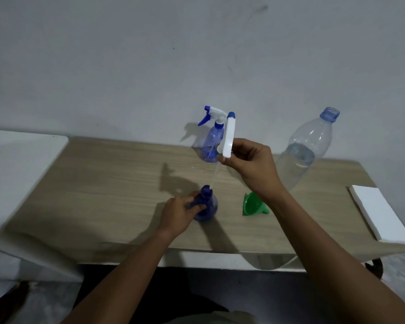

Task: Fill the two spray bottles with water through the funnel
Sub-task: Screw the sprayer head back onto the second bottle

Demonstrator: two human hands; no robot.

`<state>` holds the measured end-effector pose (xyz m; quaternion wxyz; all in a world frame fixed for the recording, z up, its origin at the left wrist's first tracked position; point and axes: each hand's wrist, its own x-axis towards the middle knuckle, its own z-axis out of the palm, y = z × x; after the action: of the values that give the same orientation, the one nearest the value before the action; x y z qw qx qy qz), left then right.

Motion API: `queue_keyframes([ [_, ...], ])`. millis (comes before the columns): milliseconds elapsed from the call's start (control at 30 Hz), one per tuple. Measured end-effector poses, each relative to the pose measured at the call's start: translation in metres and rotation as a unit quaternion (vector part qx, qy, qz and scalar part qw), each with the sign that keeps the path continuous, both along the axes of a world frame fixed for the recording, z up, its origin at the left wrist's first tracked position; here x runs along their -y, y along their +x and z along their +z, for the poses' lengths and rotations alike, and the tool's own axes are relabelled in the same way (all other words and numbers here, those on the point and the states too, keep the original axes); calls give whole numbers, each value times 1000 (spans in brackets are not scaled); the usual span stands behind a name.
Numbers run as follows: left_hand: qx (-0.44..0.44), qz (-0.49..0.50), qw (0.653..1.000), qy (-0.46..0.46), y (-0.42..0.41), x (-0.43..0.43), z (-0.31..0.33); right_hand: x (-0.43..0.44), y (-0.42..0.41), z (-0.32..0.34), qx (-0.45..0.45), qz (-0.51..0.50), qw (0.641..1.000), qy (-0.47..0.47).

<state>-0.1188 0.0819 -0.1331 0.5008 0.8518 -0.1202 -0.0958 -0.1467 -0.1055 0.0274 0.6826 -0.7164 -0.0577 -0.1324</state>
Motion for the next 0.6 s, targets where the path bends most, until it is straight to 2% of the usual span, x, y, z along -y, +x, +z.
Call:
queue_keyframes([
  [367,12,-25,1000,-6,5,-2,-5,-5,5,-71,-109,18,994,-10],
  [600,8,-50,999,0,10,-5,-13,-2,4,-94,-157,73,982,-77],
])
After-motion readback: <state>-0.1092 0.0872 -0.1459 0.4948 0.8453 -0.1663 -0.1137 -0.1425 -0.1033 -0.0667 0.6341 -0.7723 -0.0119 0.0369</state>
